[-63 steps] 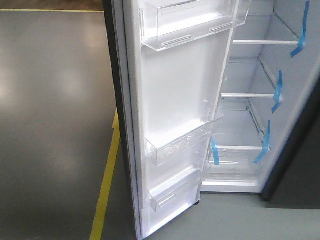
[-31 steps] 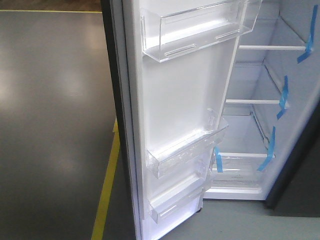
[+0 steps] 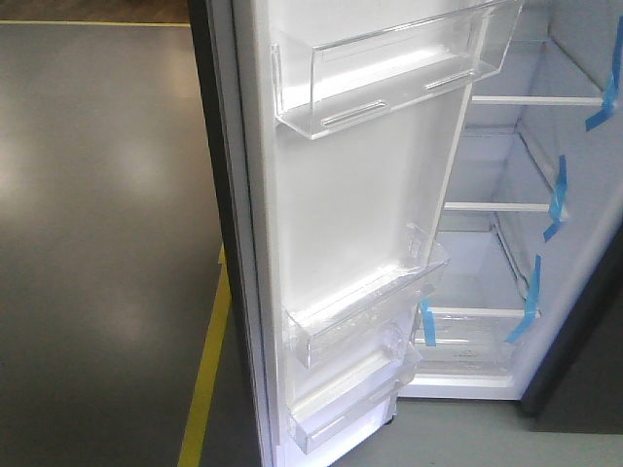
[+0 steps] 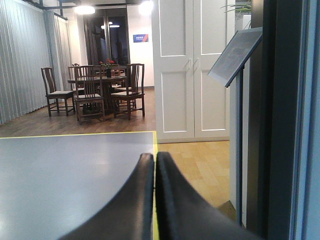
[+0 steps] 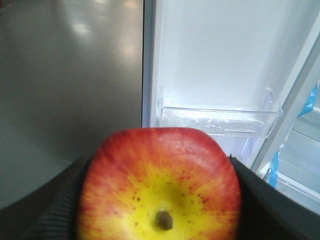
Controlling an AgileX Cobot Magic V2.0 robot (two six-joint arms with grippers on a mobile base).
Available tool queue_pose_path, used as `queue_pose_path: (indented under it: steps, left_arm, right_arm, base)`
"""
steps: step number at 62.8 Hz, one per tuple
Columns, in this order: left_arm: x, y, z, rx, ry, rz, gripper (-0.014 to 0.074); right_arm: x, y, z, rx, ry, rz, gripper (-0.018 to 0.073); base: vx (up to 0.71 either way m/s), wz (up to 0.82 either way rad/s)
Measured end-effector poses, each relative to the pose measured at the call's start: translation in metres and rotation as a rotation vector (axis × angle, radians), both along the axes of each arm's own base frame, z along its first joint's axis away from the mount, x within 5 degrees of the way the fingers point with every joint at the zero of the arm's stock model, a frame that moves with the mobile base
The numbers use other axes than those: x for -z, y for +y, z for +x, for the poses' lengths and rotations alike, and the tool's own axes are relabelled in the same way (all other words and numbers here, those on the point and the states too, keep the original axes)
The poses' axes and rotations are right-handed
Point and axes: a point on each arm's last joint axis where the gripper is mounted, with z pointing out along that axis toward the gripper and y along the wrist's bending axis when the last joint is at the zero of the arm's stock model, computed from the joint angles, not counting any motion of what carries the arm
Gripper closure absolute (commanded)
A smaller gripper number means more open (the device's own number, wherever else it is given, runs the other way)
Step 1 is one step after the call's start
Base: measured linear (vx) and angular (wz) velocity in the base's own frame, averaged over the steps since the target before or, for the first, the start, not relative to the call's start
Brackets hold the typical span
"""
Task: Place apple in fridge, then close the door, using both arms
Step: 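Stop in front of the open door bins, apple held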
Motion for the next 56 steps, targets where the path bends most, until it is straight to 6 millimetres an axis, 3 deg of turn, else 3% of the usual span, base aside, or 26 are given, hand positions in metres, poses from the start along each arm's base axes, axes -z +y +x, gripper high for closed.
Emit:
queue_pose_path:
  steps: [56]
  left_arm:
    - [0.0, 0.0, 0.0, 0.0, 0.0, 0.0, 0.0603]
  right_arm:
    - [0.0, 0.0, 0.0, 0.0, 0.0, 0.0, 0.0197]
  base:
    - [0.08, -0.04]
